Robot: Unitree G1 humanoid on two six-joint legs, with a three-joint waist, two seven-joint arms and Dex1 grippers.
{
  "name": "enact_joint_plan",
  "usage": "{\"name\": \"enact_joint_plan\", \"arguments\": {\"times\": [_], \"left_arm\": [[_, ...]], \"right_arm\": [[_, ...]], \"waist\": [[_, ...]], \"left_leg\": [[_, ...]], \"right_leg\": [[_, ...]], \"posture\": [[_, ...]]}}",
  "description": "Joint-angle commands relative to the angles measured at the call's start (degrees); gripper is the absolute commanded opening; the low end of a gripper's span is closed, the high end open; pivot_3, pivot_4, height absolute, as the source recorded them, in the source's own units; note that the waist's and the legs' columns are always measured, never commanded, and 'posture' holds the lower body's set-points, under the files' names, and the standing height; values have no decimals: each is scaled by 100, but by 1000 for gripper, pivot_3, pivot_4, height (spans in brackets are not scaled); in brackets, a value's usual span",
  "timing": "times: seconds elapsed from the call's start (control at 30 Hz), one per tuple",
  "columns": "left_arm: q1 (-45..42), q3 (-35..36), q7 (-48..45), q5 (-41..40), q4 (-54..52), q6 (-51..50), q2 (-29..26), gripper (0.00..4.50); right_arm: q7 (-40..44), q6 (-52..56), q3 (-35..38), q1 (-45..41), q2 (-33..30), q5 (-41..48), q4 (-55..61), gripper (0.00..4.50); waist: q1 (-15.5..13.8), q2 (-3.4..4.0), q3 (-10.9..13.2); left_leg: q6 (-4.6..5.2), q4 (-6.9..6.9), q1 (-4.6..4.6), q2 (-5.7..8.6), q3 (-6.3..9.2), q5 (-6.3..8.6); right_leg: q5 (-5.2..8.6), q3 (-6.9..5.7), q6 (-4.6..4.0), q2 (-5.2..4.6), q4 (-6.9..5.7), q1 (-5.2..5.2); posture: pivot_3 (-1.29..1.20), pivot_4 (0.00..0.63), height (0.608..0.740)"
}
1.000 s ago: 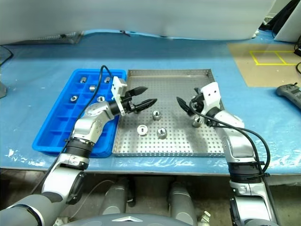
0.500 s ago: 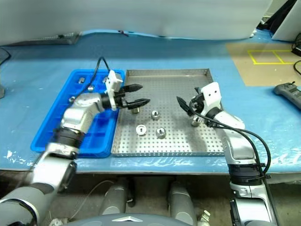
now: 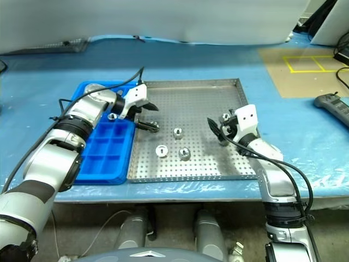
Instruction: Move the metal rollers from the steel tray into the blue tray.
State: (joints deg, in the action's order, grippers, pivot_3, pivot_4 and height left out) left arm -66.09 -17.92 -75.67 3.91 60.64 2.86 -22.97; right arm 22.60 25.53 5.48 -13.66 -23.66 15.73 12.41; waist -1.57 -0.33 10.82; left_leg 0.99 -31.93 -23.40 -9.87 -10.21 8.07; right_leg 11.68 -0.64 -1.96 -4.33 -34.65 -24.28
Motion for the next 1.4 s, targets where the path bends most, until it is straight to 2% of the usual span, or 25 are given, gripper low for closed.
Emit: {"name": "enact_joint_plan", "arguments": {"times": [0.03,0.3,0.33,0.4,0.6,0.73,0.83,0.9,1.03,1.1,1.17,1.23,1.4], "left_arm": [[-273,-173,323,481,486,428,36,4478],[-486,-313,819,1165,1094,670,78,4478],[-490,-279,914,1186,1136,689,86,4302],[-491,-163,930,1131,1174,676,121,3898],[-430,231,522,795,1055,524,160,1839],[-382,972,596,129,716,246,113,444],[-139,1624,870,-472,-12,-70,-10,444],[430,1955,1259,-747,-1132,-421,-116,444],[2150,2601,2320,-1331,-4282,-1992,-124,444],[3010,2983,3139,-1448,-5640,-2570,25,444],[3666,3491,4126,-1552,-6672,-2853,398,444],[4220,3927,5024,-1567,-7434,-2974,811,444],[5054,4173,5888,-1582,-8262,-3089,1112,444]], "right_arm": [[-123,-12,170,72,2,8,377,4500],[-309,-14,187,288,34,-24,558,4500],[-328,-16,182,293,43,-25,566,4500],[-355,-23,172,301,57,-31,574,4500],[-361,-80,132,194,103,-31,455,4500],[-84,-85,-17,-226,203,124,134,4500],[307,-189,-206,-891,304,191,-466,4500],[816,-268,-458,-1493,455,279,-1019,4500],[1682,-695,-937,-2764,1011,214,-2383,4500],[2070,-1074,-1106,-3362,1293,85,-3234,4500],[2340,-1527,-1216,-3870,1536,-69,-4053,4500],[2551,-1981,-1321,-4282,1765,-237,-4691,4500],[2917,-2474,-1270,-4791,2162,-292,-5439,4500]], "waist": [[41,0,0],[89,-1,0],[91,-1,0],[94,-1,0],[81,-2,0],[75,-3,2],[58,-5,3],[45,-3,2],[-31,3,-1],[-160,3,-1],[-330,4,0],[-530,6,2],[-914,11,4]], "left_leg": [[0,0,0,0,0,0],[1,-2,-1,0,1,0],[1,-2,0,1,1,0],[1,-2,1,0,1,0],[2,-2,-2,1,1,1],[2,-3,-2,0,2,0],[-1,-6,-1,-3,5,-2],[-5,-5,-2,-5,12,-4],[-10,2,-4,-24,19,-7],[-16,1,-24,-48,29,-10],[-20,1,-47,-65,36,-13],[-24,-8,-84,-84,37,-16],[-21,-35,-125,-105,45,-14]], "right_leg": [[0,0,0,0,0,0],[0,-1,0,1,2,0],[0,0,0,1,2,0],[0,0,0,1,1,0],[0,0,0,0,3,0],[-2,-4,-3,0,0,0],[-7,-10,-12,-1,-2,0],[-9,-18,-15,-1,-5,0],[4,-46,-42,0,-15,-1],[16,-80,-62,2,-16,-5],[24,-103,-75,4,-16,-20],[28,-139,-82,3,-16,-29],[30,-191,-85,-6,-14,-26]], "posture": [[-336,150,740],[-364,150,740],[-365,150,740],[-366,150,740],[-322,150,740],[-229,150,740],[-76,150,740],[-13,150,740],[186,150,740],[304,150,740],[347,150,740],[394,150,740],[429,150,740]]}}
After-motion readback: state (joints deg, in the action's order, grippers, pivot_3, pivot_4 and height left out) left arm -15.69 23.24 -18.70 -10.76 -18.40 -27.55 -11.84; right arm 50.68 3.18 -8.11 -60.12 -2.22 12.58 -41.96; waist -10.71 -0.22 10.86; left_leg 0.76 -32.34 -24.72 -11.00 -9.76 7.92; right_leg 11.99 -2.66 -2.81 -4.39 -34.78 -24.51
